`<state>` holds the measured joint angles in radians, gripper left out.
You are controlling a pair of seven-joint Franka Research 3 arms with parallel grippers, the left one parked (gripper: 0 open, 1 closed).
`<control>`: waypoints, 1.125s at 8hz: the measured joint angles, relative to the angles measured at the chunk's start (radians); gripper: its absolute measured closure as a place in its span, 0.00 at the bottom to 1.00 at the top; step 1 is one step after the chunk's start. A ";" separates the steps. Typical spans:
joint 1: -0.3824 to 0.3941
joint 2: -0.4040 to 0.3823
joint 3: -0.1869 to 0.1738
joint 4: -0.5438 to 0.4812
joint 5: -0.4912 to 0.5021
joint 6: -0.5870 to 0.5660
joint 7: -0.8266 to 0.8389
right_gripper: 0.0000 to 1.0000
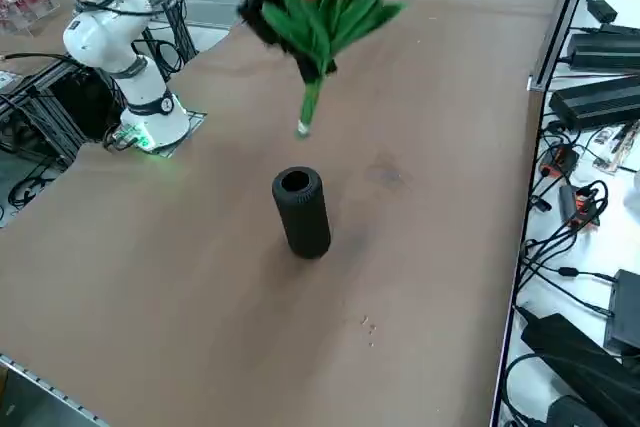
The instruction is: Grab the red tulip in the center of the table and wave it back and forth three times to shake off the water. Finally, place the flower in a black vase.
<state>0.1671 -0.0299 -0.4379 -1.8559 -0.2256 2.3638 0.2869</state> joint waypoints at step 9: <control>-0.070 -0.096 0.000 -0.348 -0.002 0.317 0.028 0.85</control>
<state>0.0973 -0.1260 -0.4375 -2.2041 -0.2272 2.6805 0.3146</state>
